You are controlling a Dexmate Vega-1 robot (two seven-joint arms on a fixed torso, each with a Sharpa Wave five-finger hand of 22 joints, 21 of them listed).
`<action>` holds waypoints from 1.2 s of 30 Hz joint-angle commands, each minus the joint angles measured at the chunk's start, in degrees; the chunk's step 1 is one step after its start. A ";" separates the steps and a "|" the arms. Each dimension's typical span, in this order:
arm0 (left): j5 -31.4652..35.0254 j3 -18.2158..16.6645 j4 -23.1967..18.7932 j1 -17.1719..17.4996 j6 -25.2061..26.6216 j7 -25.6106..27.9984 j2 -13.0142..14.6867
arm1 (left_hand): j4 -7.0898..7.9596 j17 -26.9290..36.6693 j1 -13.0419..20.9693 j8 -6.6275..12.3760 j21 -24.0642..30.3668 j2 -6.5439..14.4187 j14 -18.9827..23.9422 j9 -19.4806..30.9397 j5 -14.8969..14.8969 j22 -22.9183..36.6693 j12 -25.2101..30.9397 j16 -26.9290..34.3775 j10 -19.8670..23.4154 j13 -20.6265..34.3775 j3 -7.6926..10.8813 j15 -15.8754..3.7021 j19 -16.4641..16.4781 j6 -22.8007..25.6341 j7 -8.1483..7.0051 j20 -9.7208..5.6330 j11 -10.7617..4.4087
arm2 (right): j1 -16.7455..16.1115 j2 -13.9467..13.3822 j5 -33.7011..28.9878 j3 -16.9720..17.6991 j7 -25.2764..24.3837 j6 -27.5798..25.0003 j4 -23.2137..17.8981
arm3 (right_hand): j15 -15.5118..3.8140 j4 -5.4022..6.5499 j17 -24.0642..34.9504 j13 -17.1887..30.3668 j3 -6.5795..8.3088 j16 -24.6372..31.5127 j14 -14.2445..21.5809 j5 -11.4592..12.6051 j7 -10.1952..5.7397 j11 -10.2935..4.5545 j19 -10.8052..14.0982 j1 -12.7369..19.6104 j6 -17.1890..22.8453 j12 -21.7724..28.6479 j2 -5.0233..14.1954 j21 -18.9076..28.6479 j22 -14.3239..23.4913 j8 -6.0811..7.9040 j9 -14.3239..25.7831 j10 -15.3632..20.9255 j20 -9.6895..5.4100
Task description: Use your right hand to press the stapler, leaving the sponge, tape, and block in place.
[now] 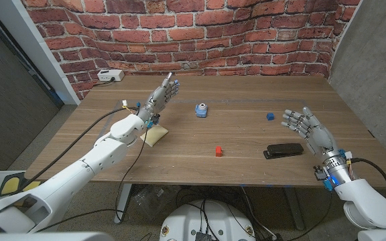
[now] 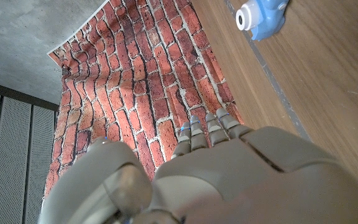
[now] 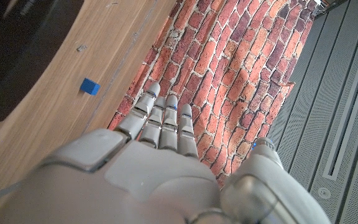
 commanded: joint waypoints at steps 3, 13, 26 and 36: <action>0.68 0.01 -1.11 -0.15 0.84 0.97 0.26 | -0.37 0.23 0.45 0.04 -0.25 0.14 0.34 0.34 -0.13 0.32 0.02 -0.04 0.53 0.06 -0.36 -0.10 0.39 0.61 -0.17 -0.31 -0.11 | -3.21 2.04 -2.66 1.59 -0.45 -0.44 -1.59 | 0.21 -0.06 0.29 0.10 -0.32 -0.24 -0.02 0.27 -0.17 0.04 0.14 0.00 0.42 -0.06 -0.53 -0.18 0.19 -0.12 0.07 0.08 0.23; 0.98 0.19 -1.00 -1.26 1.68 0.65 0.15 | -0.39 0.24 0.54 -0.01 -0.40 0.24 0.33 0.34 -0.25 0.32 0.00 -0.07 0.60 0.07 -0.39 -0.08 0.45 0.65 -0.22 -0.33 -0.13 | -3.52 5.01 -10.24 1.50 -4.37 2.22 -1.50 | -0.09 -0.05 0.29 0.11 -0.38 -0.17 0.41 0.33 -0.57 -0.09 0.53 -0.05 0.68 -0.03 -0.45 -0.18 0.19 -0.11 0.08 0.44 0.02; 1.16 -0.35 -1.40 -0.73 0.88 0.86 0.36 | -0.42 0.25 0.65 -0.01 -0.59 0.35 0.44 0.34 -0.41 0.33 0.03 -0.08 0.84 0.07 -0.46 -0.16 0.64 0.91 -0.06 -0.39 -0.08 | -4.99 9.87 -28.26 2.55 -13.53 3.64 -3.44 | -1.26 -0.30 0.24 0.11 -0.38 0.11 1.93 0.46 -1.36 -0.76 2.20 0.27 1.51 0.12 -0.35 0.11 0.16 0.03 0.11 1.43 -0.67; 1.17 -0.85 -2.10 0.04 0.60 1.11 0.83 | -0.44 0.25 0.73 -0.03 -0.77 0.43 0.47 0.34 -0.54 0.34 -0.02 -0.10 0.88 0.07 -0.52 -0.15 0.71 1.08 -0.13 -0.38 -0.09 | -5.71 12.26 -44.19 3.22 -21.47 1.99 -5.83 | -1.84 -0.50 0.21 0.11 -0.46 0.00 2.27 0.61 -2.09 -1.27 2.78 0.48 1.87 0.12 -0.48 0.11 0.14 0.05 0.12 1.85 -1.10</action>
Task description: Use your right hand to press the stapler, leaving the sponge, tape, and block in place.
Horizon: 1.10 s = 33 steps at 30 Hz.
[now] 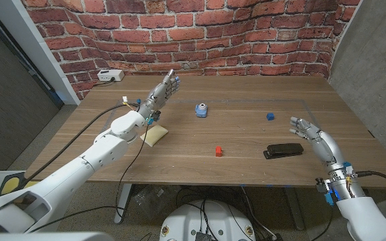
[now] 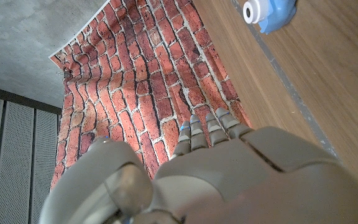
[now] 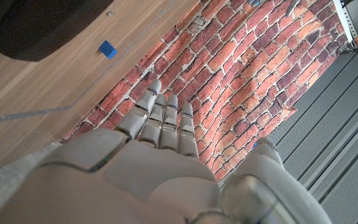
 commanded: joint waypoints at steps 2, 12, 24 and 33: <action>0.15 -0.67 -0.77 0.82 -0.81 0.17 0.46 | -0.20 0.25 0.19 -0.04 -0.19 -0.10 0.48 0.05 -0.15 0.34 -0.01 -0.11 0.40 0.09 -0.29 -0.15 0.31 0.47 -0.20 0.05 0.00 | -1.30 3.63 -18.55 0.87 -9.35 -1.61 -3.03 | -0.33 -0.29 0.20 0.11 -0.23 -0.02 0.44 0.42 -0.44 -0.15 0.54 0.51 0.10 0.08 -0.51 0.17 0.13 0.03 0.14 0.60 -0.09; 0.39 -0.94 -1.04 1.18 -1.24 0.06 0.51 | -0.21 0.26 0.25 -0.06 -0.35 -0.03 0.49 0.05 -0.26 0.35 -0.07 -0.14 0.38 0.09 -0.34 -0.22 0.39 0.60 -0.28 0.16 -0.15 | -2.69 3.78 -31.62 -0.17 -16.68 -5.57 -5.32 | -0.82 -0.58 0.17 0.11 -0.18 -0.35 0.09 0.67 -1.32 -0.59 0.57 0.93 -0.17 -0.27 -0.52 -0.05 0.12 -0.16 0.14 0.15 -0.45; 0.25 -1.13 -0.69 1.29 -1.84 -0.58 0.37 | -0.22 0.26 0.31 -0.08 -0.56 0.05 0.47 0.05 -0.40 0.35 -0.12 -0.18 0.39 0.09 -0.43 -0.24 0.46 0.76 -0.33 0.16 -0.14 | -3.97 1.29 -43.01 -2.98 -23.81 -13.17 -7.45 | -2.23 -1.19 0.15 0.10 0.25 -0.54 0.04 1.12 -3.63 -1.65 0.35 2.12 0.21 -0.99 -0.02 -0.54 0.14 -0.05 0.17 -0.80 -0.85; 0.23 -1.31 -0.88 1.43 -1.91 -0.71 0.57 | -0.22 0.26 0.36 -0.13 -0.72 0.10 0.45 0.05 -0.49 0.36 -0.17 -0.21 0.34 0.10 -0.49 -0.16 0.51 0.81 -0.43 0.22 -0.18 | -4.26 -1.85 -47.84 -5.65 -28.37 -19.15 -7.85 | -3.16 -1.32 0.22 -0.01 0.42 -0.17 1.75 1.30 -5.27 -5.61 1.65 2.48 1.03 -1.52 0.54 -0.44 0.22 0.09 0.16 -1.03 -1.41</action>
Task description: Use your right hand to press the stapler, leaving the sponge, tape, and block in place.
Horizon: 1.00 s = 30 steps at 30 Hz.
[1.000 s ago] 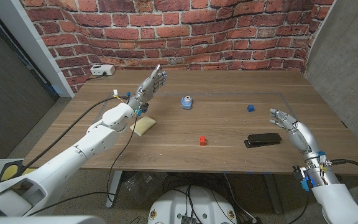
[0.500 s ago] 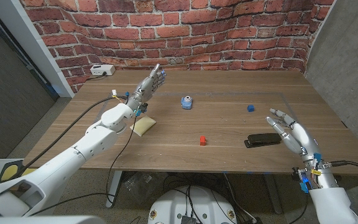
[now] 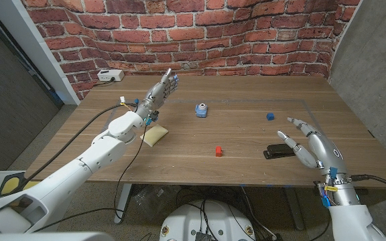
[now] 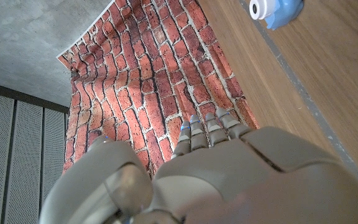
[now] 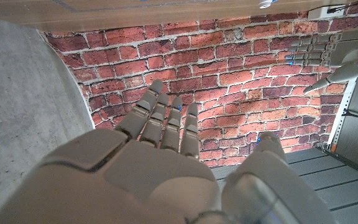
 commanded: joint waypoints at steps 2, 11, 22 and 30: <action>-0.03 -0.22 -0.13 0.18 -0.16 -0.38 0.24 | 0.02 0.26 0.39 -0.13 -0.11 0.13 0.46 0.07 -0.07 0.07 -0.18 -0.21 0.35 0.10 -0.26 -0.17 0.20 0.41 -0.09 -0.09 -0.17 | -0.75 -4.15 -8.42 -3.76 -6.87 -8.58 -1.19 | -0.98 -0.03 0.24 0.13 0.27 0.54 2.05 0.19 -0.72 -0.85 2.64 0.55 0.09 -0.44 0.45 0.68 0.28 0.26 0.17 -0.21 -0.73; 0.17 -0.35 -0.26 0.10 -0.23 -0.48 0.38 | 0.01 0.27 0.43 -0.17 -0.27 0.19 0.49 0.07 -0.16 0.08 -0.23 -0.22 0.32 0.10 -0.32 -0.25 0.20 0.46 -0.15 0.00 -0.23 | -0.50 -7.83 -9.74 -6.25 -7.82 -13.28 -0.88 | -1.04 -0.15 0.24 0.09 0.30 -0.21 1.11 0.17 -1.46 -0.83 1.95 0.68 1.20 0.36 0.64 0.15 0.35 0.57 0.16 2.68 -0.94; -0.09 -0.27 0.43 -0.08 -0.34 -0.87 0.03 | 0.01 0.27 0.49 -0.21 -0.53 0.28 0.53 0.08 -0.30 0.09 -0.24 -0.23 0.42 0.10 -0.42 -0.34 0.21 0.58 -0.21 0.05 -0.28 | -0.99 -13.08 -9.99 -7.81 -4.15 -17.86 -2.12 | -0.81 -0.23 0.19 0.09 0.53 0.04 2.27 0.22 0.02 2.67 2.23 0.92 5.17 1.33 1.44 -0.18 0.37 1.45 0.08 7.46 -0.85; -0.34 -0.47 0.67 0.07 -0.62 -0.97 0.23 | 0.01 0.27 0.52 -0.22 -0.69 0.33 0.50 0.08 -0.38 0.10 -0.24 -0.26 0.49 0.11 -0.48 -0.20 0.26 0.68 -0.21 0.01 -0.22 | -1.02 -15.29 -10.57 -8.82 -2.69 -20.58 -2.63 | -0.57 -0.37 0.17 0.13 0.70 -0.08 2.47 0.25 -1.19 1.90 1.58 1.19 5.69 1.69 1.73 -0.57 0.36 1.35 0.07 9.20 -0.61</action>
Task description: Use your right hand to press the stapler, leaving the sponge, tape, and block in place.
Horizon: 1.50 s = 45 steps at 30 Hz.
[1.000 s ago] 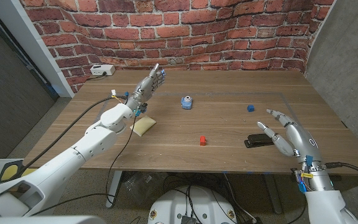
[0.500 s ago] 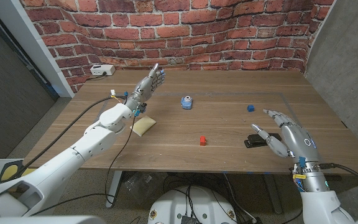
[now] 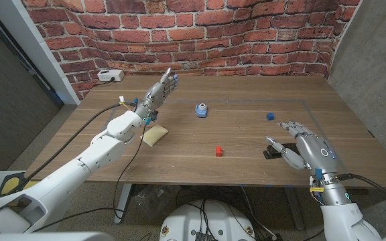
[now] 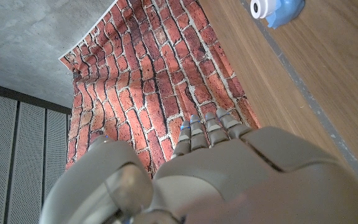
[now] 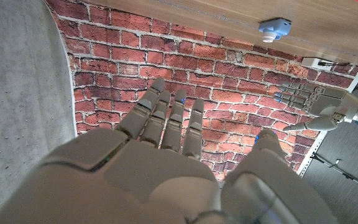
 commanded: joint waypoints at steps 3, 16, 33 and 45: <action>-0.39 -0.25 0.44 0.06 -0.34 -0.23 0.17 | 0.00 0.27 0.38 -0.16 -0.31 0.20 0.21 0.09 -0.42 0.11 -0.24 -0.26 0.53 0.11 -0.51 0.22 0.28 0.45 0.14 0.04 -0.18 | -0.12 -5.35 -0.71 -2.36 2.56 -5.12 -0.97 | -0.40 -0.15 0.17 0.22 0.47 -0.07 0.55 0.25 -1.34 -1.07 -0.35 0.12 0.47 0.53 0.67 -0.33 0.07 0.19 0.08 1.17 -0.72; -0.26 -0.30 0.10 0.27 -0.10 0.17 0.48 | 0.00 0.27 0.43 -0.16 -0.46 0.27 0.24 0.09 -0.52 0.12 -0.29 -0.26 0.48 0.11 -0.59 0.09 0.43 0.62 0.17 -0.01 -0.13 | 0.33 -7.90 -1.22 -4.00 3.72 -8.79 -0.30 | -1.93 -0.28 0.28 0.34 0.91 0.89 4.42 0.20 -1.48 -1.03 3.64 0.59 0.54 -0.50 1.52 1.03 0.19 -0.27 0.12 -0.07 -1.61; -0.39 -0.46 0.22 0.47 -0.38 0.16 0.44 | -0.01 0.27 0.52 -0.20 -0.76 0.39 0.28 0.10 -0.67 0.12 -0.32 -0.27 0.52 0.11 -0.70 0.10 0.53 0.75 0.14 0.00 -0.26 | 0.92 -10.81 1.15 -5.07 6.12 -9.55 0.09 | -3.60 -0.71 0.60 0.69 2.21 1.62 12.78 -0.40 -1.25 -2.73 2.54 1.72 2.35 0.41 3.24 0.29 0.43 -0.24 0.14 4.34 0.72; -0.46 -0.61 0.03 0.86 -0.57 0.56 0.47 | -0.03 0.27 0.60 -0.22 -0.92 0.48 0.33 0.10 -0.77 0.13 -0.31 -0.27 0.63 0.11 -0.78 -0.05 0.74 0.88 0.09 -0.05 -0.17 | 1.09 -12.42 1.08 -5.55 8.73 -11.91 0.01 | -3.58 -0.68 0.62 0.78 2.43 1.17 13.15 -0.59 -1.41 -3.22 2.64 1.72 5.83 1.36 3.49 0.21 0.43 0.81 0.16 7.74 0.52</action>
